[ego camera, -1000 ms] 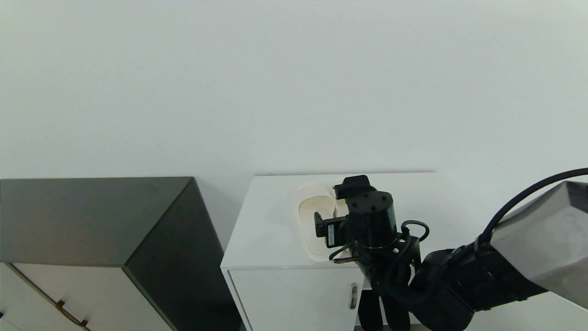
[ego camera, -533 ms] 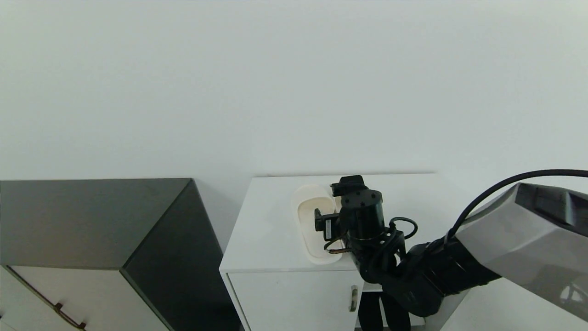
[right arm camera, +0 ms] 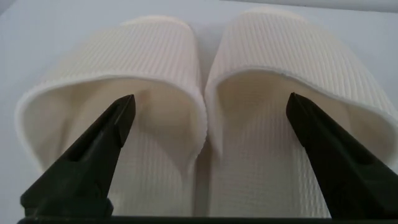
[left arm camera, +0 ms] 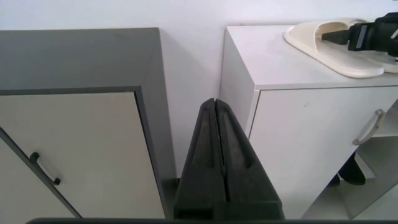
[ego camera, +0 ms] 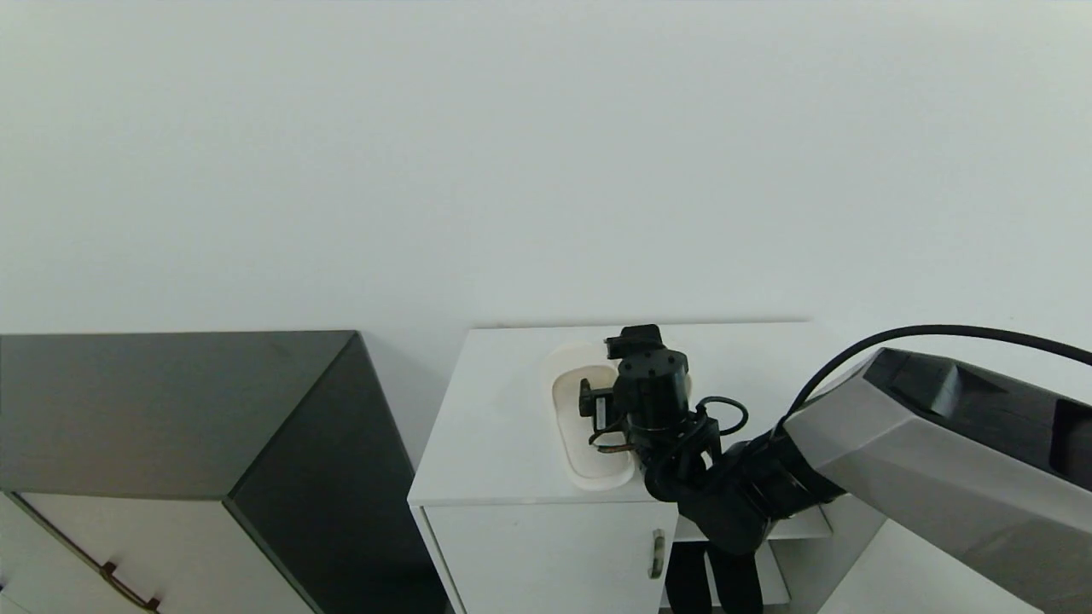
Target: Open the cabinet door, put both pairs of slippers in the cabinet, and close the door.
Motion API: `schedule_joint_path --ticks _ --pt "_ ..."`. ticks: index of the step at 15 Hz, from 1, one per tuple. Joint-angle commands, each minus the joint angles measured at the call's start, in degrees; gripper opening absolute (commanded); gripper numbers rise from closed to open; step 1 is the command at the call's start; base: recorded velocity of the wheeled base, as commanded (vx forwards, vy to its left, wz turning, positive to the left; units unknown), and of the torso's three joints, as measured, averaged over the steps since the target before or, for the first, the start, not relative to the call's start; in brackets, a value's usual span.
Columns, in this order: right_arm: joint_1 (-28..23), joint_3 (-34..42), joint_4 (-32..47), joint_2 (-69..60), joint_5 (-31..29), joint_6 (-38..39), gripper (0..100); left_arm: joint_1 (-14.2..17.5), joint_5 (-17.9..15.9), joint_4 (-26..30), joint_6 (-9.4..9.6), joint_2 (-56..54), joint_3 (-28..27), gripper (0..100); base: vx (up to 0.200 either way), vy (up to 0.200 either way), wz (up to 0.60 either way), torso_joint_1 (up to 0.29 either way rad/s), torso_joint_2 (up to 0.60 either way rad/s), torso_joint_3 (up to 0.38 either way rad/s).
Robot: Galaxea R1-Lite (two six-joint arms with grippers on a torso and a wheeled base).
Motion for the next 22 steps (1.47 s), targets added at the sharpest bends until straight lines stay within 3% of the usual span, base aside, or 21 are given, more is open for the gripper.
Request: schedule_joint_path --ticks 1,11,17,20,22 --pt "-0.1 -0.4 -0.1 0.8 0.0 -0.1 0 0.0 0.0 0.0 -0.01 0.0 0.0 0 0.0 0.0 0.0 0.0 0.0 0.0" --pt "2.8 3.7 -3.2 -4.5 -0.3 -2.3 0 0.0 0.0 0.1 -0.01 0.0 0.0 0 0.0 0.0 0.0 0.0 0.0 0.0" --pt "8.3 19.2 -3.2 -18.1 0.3 -2.4 0 0.0 0.0 0.0 -0.01 0.0 0.0 0 0.0 0.0 0.0 0.0 0.0 0.0" --pt "9.3 27.4 -3.2 -24.7 6.1 -2.3 0 0.0 0.1 0.0 -0.01 0.0 0.0 0 0.0 0.0 0.0 0.0 0.0 0.0" --pt "9.3 27.6 -3.1 -25.1 6.2 -2.4 0 -0.1 0.0 0.0 -0.01 0.0 0.0 0 0.0 0.0 0.0 0.0 0.0 0.0"
